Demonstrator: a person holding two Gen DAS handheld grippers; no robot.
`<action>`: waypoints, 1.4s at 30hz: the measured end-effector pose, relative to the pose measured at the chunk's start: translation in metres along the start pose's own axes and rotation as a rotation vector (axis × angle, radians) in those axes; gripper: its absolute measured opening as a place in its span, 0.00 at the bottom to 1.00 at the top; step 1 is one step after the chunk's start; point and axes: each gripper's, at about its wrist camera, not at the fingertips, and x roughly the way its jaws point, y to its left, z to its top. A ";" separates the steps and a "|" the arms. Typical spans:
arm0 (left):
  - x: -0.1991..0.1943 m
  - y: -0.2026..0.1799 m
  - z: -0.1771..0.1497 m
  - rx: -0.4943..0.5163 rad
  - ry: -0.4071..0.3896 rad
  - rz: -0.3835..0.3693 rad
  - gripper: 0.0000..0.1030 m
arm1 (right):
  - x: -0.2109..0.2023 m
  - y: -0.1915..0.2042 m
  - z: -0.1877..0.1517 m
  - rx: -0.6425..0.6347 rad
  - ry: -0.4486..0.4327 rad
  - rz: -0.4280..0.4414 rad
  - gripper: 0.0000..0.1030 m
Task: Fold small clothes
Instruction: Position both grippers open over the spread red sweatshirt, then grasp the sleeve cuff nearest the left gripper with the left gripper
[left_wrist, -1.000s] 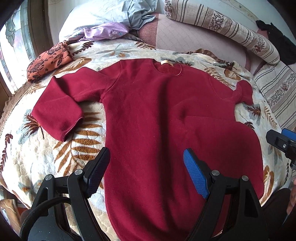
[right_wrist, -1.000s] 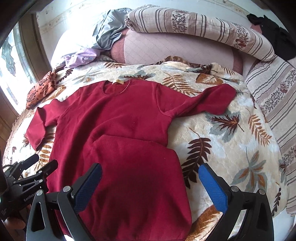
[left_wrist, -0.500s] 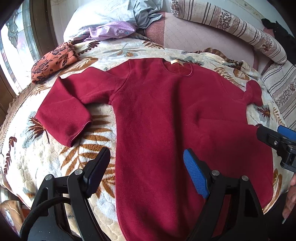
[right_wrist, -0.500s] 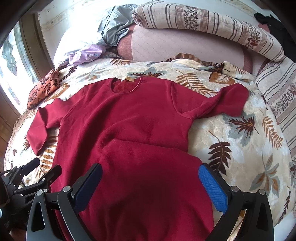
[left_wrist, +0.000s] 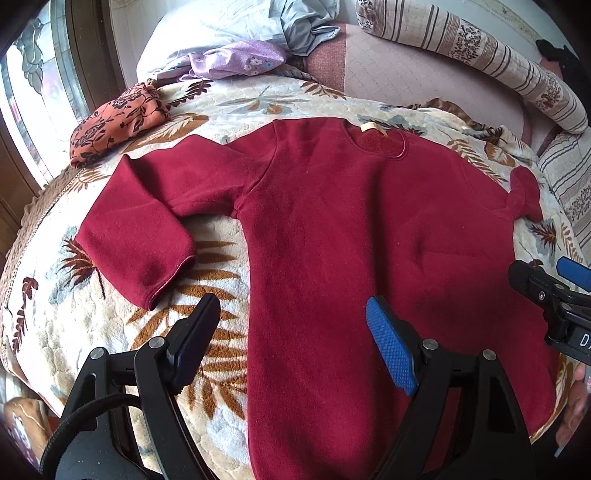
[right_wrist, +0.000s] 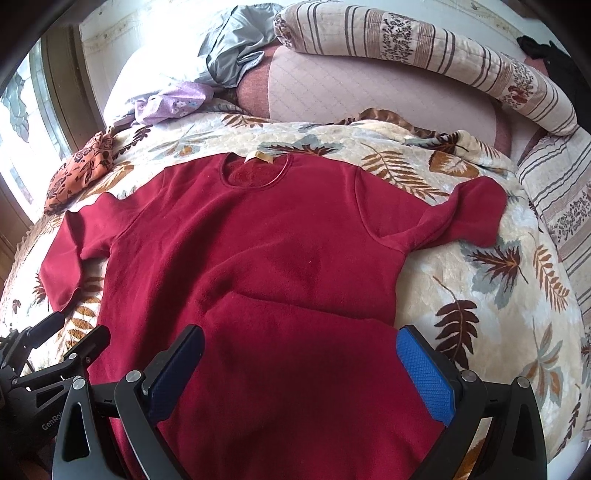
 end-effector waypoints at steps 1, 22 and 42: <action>0.000 0.000 0.001 0.002 -0.001 0.001 0.80 | 0.001 0.000 0.000 0.003 0.002 0.000 1.00; 0.008 0.025 0.010 -0.020 -0.013 0.066 0.80 | 0.021 0.010 0.010 0.012 0.021 0.007 1.00; 0.035 0.126 0.007 -0.100 0.039 0.194 0.80 | 0.038 0.035 0.015 -0.021 0.046 0.063 1.00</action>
